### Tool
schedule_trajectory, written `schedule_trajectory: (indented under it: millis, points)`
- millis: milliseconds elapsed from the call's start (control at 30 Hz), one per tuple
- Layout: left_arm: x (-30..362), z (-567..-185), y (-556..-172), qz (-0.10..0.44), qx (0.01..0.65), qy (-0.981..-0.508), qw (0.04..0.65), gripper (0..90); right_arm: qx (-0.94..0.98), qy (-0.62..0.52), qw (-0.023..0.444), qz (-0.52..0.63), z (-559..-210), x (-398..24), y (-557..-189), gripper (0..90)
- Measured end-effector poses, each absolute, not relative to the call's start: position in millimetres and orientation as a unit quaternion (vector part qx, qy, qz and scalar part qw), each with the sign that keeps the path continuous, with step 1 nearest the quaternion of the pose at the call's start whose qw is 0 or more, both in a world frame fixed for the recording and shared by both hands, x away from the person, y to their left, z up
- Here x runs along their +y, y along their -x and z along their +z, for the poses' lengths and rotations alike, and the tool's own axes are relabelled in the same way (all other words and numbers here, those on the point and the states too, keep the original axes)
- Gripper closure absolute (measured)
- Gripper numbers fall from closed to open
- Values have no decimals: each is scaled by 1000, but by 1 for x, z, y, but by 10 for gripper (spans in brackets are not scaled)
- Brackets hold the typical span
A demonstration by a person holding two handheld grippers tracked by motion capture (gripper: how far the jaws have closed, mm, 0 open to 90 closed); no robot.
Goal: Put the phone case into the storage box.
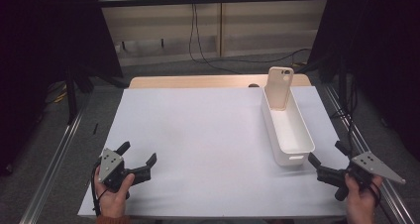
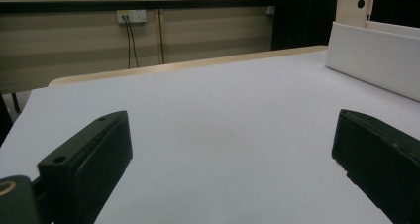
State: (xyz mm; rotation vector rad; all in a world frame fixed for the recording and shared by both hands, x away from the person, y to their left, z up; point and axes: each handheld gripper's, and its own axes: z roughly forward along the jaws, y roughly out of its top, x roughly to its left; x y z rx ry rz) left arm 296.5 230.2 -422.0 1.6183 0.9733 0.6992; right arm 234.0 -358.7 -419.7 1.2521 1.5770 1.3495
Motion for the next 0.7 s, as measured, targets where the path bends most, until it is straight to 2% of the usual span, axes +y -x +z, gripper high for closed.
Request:
schedule_trajectory:
  millis: [700]
  points:
    - [239,-422,-286,295,435,-665,531,21,611,-483,347,523,-434,-356,-225,0]
